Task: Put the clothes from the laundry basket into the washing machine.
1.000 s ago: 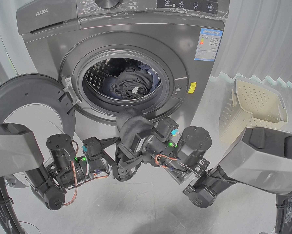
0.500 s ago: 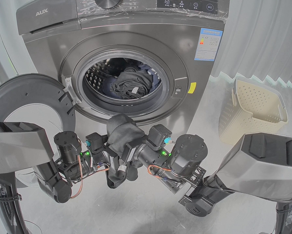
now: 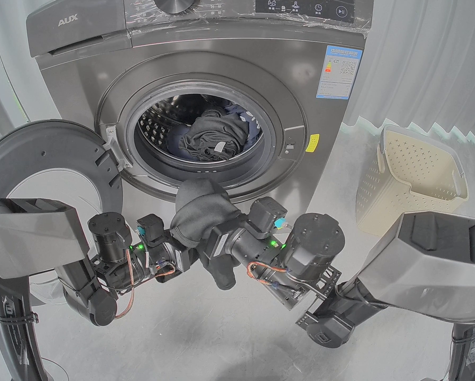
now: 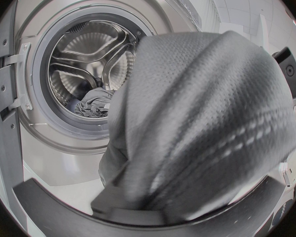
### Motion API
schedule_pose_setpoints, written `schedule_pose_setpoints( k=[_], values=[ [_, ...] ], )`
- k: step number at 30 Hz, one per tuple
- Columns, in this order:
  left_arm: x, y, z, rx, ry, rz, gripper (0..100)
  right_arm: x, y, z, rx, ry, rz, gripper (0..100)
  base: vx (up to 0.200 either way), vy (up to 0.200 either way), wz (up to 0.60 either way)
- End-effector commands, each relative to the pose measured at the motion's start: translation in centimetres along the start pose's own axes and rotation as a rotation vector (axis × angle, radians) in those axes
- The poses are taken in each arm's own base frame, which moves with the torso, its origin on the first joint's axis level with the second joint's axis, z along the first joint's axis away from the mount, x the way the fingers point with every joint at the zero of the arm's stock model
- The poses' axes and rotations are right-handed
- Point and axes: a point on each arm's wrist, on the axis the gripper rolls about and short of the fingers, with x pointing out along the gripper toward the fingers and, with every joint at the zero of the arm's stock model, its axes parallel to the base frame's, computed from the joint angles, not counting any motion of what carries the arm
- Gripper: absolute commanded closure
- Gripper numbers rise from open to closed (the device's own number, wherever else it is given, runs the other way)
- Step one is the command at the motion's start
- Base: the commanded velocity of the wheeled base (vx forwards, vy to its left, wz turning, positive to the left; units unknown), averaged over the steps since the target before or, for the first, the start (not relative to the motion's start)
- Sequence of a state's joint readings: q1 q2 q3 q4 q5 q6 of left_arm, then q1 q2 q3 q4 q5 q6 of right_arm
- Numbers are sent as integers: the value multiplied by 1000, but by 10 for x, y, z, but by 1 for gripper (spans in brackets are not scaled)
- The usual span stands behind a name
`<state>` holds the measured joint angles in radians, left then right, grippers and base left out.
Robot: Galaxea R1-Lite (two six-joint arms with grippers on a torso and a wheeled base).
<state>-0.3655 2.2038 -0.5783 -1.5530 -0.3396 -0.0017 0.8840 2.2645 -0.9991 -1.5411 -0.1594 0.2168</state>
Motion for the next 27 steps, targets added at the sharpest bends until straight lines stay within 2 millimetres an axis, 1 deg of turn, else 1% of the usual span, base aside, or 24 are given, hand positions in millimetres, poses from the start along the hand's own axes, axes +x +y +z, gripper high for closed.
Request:
schedule_pose_setpoints(
  k=[1,2,3,4,7,9,11,15,18,20,23,27],
  values=[
    [-2,9,11,0,-43,28,100,-1,-14,14,-6,-24,-35,100,0,0,0],
    [-2,10,16,2,-60,31,100,-2,-19,15,-5,-22,-46,100,0,0,0],
    [-2,10,16,2,-60,31,100,-2,-19,15,-5,-22,-46,100,0,0,0],
    [-5,11,27,-3,-91,36,100,-4,-29,14,-9,-9,-71,100,0,0,0],
    [-10,9,41,-12,-132,34,100,-7,-40,8,-16,18,-101,100,0,0,0],
    [-13,8,49,-9,-153,31,100,-8,-43,2,-16,36,-108,100,0,0,0],
    [-15,4,59,-7,-181,28,100,-8,-46,-9,-19,61,-114,100,0,0,0],
    [-22,-2,75,-19,-224,17,100,-9,-43,-28,-22,105,-109,100,0,0,0],
    [-25,-9,80,-42,-238,-5,100,-8,-40,-32,-20,111,-100,100,0,0,0],
    [-25,-13,81,-55,-239,-18,100,-7,-38,-31,-19,96,-92,100,0,0,0],
    [-25,-16,75,-61,-217,-25,100,-5,-34,-25,-15,75,-82,100,0,0,0],
    [-24,-17,74,-63,-213,-26,100,-5,-33,-22,-14,71,-80,100,0,0,0]
  ],
)
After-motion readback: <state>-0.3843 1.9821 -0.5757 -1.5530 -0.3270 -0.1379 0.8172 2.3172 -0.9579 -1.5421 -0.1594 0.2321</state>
